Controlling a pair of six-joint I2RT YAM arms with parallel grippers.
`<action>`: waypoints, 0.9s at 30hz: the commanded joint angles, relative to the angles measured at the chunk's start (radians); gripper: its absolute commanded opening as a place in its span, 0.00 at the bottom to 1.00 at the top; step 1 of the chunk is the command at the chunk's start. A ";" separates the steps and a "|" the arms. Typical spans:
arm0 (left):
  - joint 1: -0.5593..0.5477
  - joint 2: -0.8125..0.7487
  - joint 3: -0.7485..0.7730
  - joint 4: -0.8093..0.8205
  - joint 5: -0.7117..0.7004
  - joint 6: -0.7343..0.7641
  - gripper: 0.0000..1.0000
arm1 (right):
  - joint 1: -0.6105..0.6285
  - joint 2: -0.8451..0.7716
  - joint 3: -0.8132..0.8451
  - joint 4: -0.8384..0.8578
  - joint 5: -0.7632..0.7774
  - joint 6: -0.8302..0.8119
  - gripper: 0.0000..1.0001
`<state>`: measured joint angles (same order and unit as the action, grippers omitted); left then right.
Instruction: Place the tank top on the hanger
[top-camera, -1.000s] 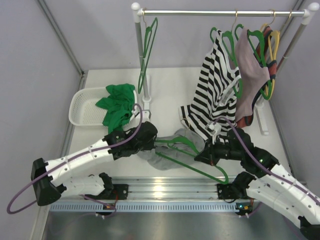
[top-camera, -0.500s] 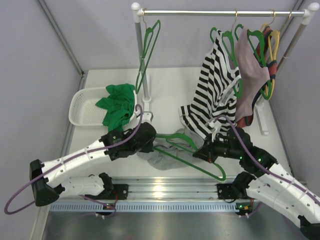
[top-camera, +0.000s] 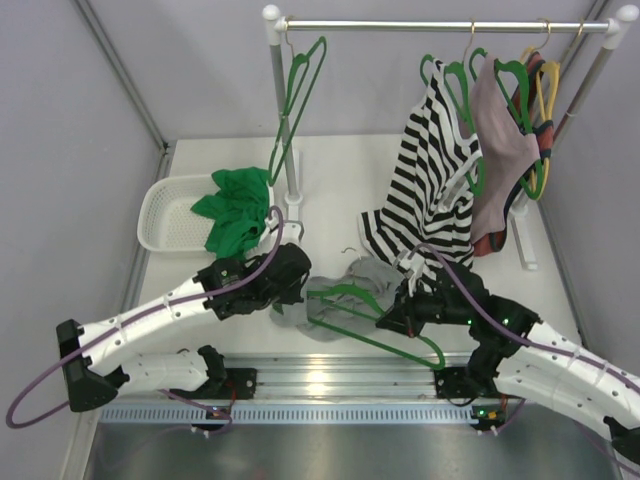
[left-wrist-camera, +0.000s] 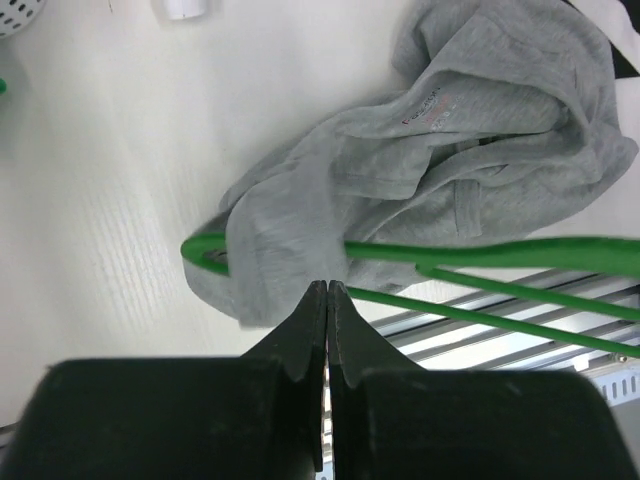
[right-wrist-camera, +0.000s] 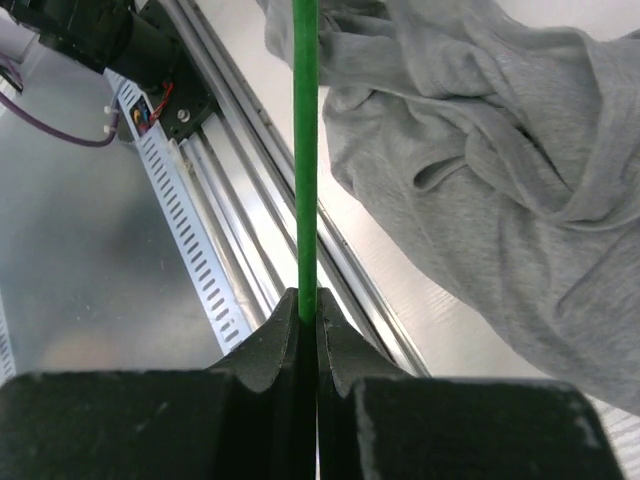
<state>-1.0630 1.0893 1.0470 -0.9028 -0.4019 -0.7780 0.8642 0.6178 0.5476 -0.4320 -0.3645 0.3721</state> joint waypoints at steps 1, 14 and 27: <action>-0.005 0.003 0.051 -0.024 -0.026 0.023 0.00 | 0.070 -0.001 0.000 0.121 0.056 0.014 0.00; -0.006 -0.026 0.022 -0.031 -0.020 0.011 0.00 | 0.090 0.103 -0.040 0.328 0.116 0.016 0.00; -0.014 -0.049 -0.134 0.068 -0.173 -0.076 0.37 | 0.090 0.128 -0.020 0.357 0.091 0.034 0.00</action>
<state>-1.0679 1.0687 0.9249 -0.9096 -0.5091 -0.8356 0.9409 0.7551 0.5018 -0.1669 -0.2562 0.3981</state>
